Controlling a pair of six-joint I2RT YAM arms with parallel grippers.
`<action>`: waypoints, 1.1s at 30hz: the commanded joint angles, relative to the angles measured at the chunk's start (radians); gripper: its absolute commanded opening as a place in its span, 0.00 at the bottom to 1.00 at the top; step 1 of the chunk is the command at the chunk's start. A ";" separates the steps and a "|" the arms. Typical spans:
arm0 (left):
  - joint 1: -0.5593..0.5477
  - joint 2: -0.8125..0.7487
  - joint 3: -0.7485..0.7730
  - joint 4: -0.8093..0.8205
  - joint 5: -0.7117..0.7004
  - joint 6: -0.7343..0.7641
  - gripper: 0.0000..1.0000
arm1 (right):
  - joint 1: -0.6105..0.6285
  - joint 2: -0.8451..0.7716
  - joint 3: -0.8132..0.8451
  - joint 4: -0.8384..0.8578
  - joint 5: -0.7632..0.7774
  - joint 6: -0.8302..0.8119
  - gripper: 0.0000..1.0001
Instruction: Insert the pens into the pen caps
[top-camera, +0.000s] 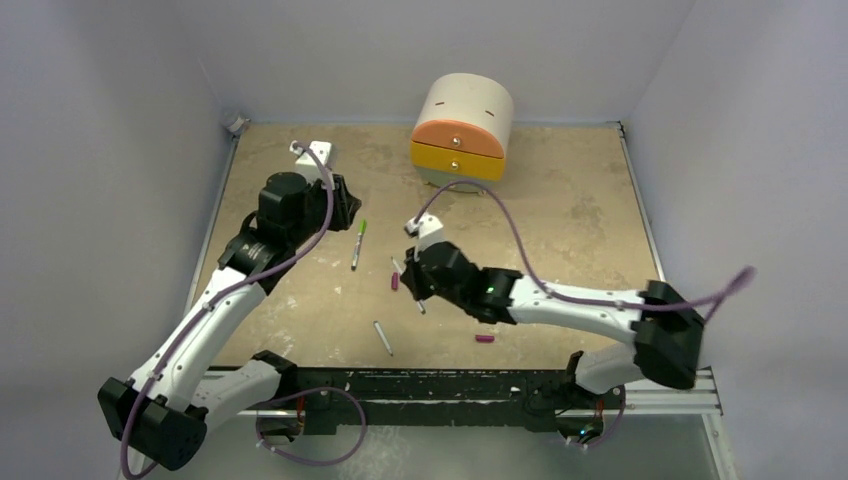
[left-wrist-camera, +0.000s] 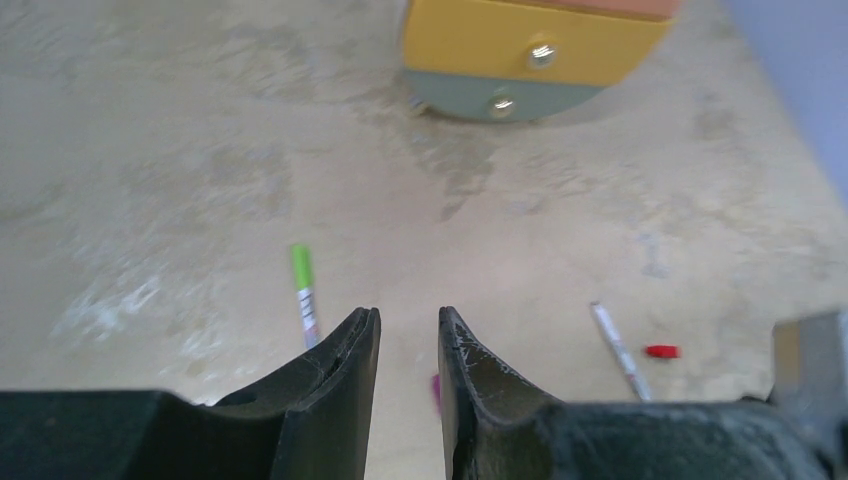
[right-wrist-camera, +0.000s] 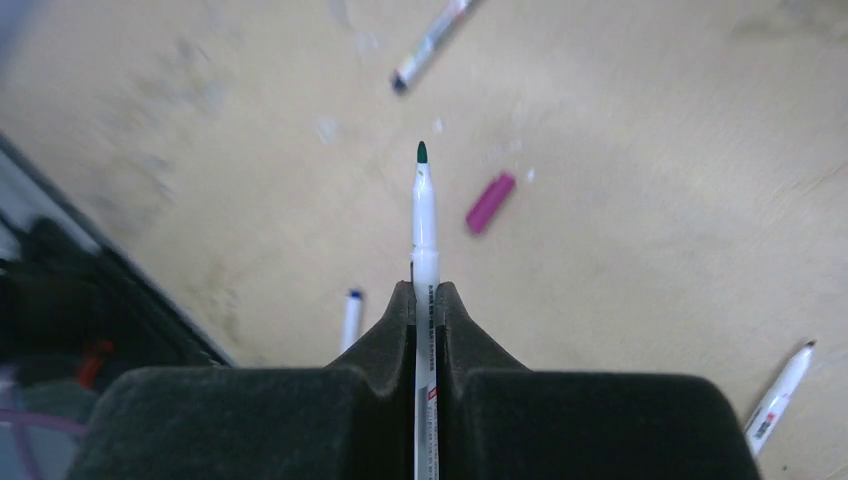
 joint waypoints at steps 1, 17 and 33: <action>0.005 -0.100 -0.070 0.341 0.354 -0.141 0.28 | -0.095 -0.245 -0.049 0.164 -0.078 0.032 0.00; -0.003 -0.117 -0.293 1.351 0.707 -0.754 0.36 | -0.183 -0.473 0.023 0.400 -0.207 -0.012 0.00; -0.052 -0.111 -0.333 1.418 0.723 -0.768 0.37 | -0.183 -0.500 0.036 0.508 -0.268 -0.010 0.00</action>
